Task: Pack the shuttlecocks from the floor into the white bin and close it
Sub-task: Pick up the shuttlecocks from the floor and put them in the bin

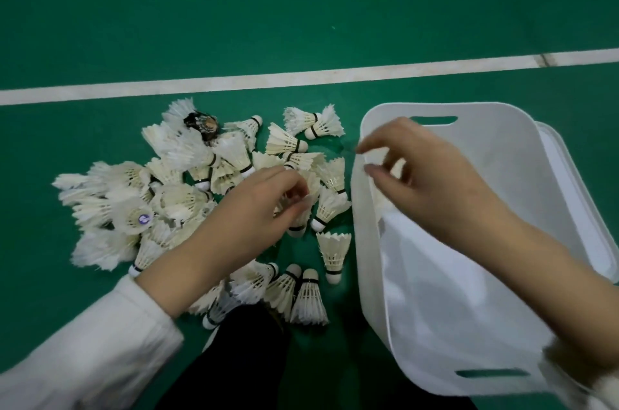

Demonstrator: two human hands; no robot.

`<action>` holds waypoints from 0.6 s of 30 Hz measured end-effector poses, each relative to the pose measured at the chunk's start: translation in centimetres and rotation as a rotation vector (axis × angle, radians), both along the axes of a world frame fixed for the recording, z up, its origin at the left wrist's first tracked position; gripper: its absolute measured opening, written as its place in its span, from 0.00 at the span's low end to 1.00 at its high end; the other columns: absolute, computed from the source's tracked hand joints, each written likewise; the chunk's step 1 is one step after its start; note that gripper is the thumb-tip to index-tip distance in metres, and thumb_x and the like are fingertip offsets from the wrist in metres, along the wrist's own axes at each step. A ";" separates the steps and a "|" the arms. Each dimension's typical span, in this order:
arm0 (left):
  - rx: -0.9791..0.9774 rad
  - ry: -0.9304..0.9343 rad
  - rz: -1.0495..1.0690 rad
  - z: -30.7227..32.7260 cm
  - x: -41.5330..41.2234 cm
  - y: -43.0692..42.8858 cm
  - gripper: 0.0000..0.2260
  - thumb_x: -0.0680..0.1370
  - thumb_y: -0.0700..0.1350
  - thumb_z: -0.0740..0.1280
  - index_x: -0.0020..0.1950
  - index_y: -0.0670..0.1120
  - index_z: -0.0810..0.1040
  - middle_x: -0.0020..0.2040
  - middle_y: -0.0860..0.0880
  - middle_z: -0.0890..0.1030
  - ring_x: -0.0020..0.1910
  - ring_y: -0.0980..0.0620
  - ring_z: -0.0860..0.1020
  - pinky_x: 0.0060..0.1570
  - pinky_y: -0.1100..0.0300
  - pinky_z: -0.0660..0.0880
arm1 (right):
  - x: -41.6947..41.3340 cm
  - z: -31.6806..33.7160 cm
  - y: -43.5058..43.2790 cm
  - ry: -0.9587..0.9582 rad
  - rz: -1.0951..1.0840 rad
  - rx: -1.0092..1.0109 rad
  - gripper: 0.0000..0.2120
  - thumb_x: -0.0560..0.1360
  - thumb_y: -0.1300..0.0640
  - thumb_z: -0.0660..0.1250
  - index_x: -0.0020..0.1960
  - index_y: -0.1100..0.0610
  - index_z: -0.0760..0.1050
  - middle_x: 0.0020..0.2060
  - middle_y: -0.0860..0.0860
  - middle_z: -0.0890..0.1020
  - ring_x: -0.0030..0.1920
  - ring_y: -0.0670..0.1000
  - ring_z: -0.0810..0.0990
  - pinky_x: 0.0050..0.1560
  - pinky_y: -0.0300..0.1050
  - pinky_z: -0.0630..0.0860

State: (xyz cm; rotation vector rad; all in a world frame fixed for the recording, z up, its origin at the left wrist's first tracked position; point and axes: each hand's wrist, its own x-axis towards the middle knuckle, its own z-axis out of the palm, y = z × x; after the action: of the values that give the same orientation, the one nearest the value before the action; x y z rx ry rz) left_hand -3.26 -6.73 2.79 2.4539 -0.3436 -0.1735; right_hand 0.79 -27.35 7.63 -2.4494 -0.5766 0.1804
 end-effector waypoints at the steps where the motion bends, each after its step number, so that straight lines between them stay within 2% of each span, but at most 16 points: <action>1: -0.021 -0.006 0.000 0.4 0.0 0.3 0.04 0.76 0.49 0.64 0.46 0.49 0.74 0.41 0.59 0.73 0.42 0.61 0.73 0.42 0.68 0.70 | -0.2 0.9 1.4 0.054 0.121 0.014 0.12 0.75 0.56 0.64 0.58 0.50 0.73 0.49 0.39 0.70 0.41 0.37 0.74 0.42 0.31 0.68; 4: -0.096 -0.042 0.000 1.5 -0.3 1.5 0.04 0.74 0.45 0.68 0.47 0.48 0.75 0.41 0.59 0.74 0.41 0.61 0.74 0.41 0.70 0.70 | -0.9 0.1 5.2 0.200 0.318 -0.055 0.17 0.75 0.54 0.65 0.62 0.49 0.68 0.51 0.40 0.72 0.41 0.33 0.71 0.42 0.28 0.67; 8: -0.147 -0.089 0.089 2.4 -1.2 3.7 0.06 0.74 0.42 0.69 0.51 0.48 0.76 0.44 0.57 0.76 0.44 0.61 0.75 0.44 0.72 0.71 | -1.0 -2.2 7.9 0.248 0.232 -0.077 0.08 0.74 0.56 0.66 0.53 0.54 0.73 0.46 0.50 0.79 0.47 0.50 0.77 0.44 0.44 0.72; 11: -0.192 -0.084 0.327 1.9 -1.7 6.4 0.06 0.76 0.45 0.67 0.51 0.49 0.75 0.47 0.57 0.76 0.48 0.63 0.75 0.46 0.72 0.72 | -1.0 -2.9 8.3 0.220 0.228 -0.094 0.03 0.73 0.56 0.68 0.45 0.56 0.77 0.42 0.49 0.78 0.44 0.49 0.76 0.43 0.42 0.70; 13: -0.111 0.038 0.432 0.5 -1.9 7.9 0.03 0.76 0.48 0.65 0.49 0.51 0.75 0.45 0.58 0.76 0.45 0.62 0.75 0.43 0.69 0.73 | -1.1 -3.1 8.2 0.225 0.183 -0.067 0.03 0.73 0.56 0.68 0.42 0.55 0.76 0.41 0.49 0.78 0.43 0.48 0.76 0.42 0.41 0.69; 16: 0.060 0.304 0.314 -3.4 -2.7 7.5 0.05 0.77 0.51 0.62 0.47 0.51 0.74 0.42 0.57 0.76 0.42 0.58 0.76 0.44 0.64 0.74 | -0.8 -3.5 7.6 0.227 0.102 -0.067 0.07 0.73 0.55 0.68 0.39 0.50 0.71 0.42 0.49 0.79 0.42 0.48 0.77 0.39 0.38 0.69; 18: 0.124 0.374 0.250 -6.3 -3.2 5.8 0.11 0.77 0.56 0.61 0.47 0.49 0.76 0.42 0.54 0.78 0.41 0.56 0.76 0.45 0.58 0.77 | -0.6 -3.9 7.2 0.222 0.075 -0.096 0.07 0.74 0.56 0.67 0.40 0.50 0.71 0.42 0.49 0.78 0.42 0.48 0.75 0.37 0.31 0.66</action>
State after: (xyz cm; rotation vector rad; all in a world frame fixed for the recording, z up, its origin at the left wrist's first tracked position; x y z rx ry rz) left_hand -6.49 -0.89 -3.54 2.4916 0.1400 -0.5482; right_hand 0.22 -20.14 3.77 -2.4571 -0.5732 0.5150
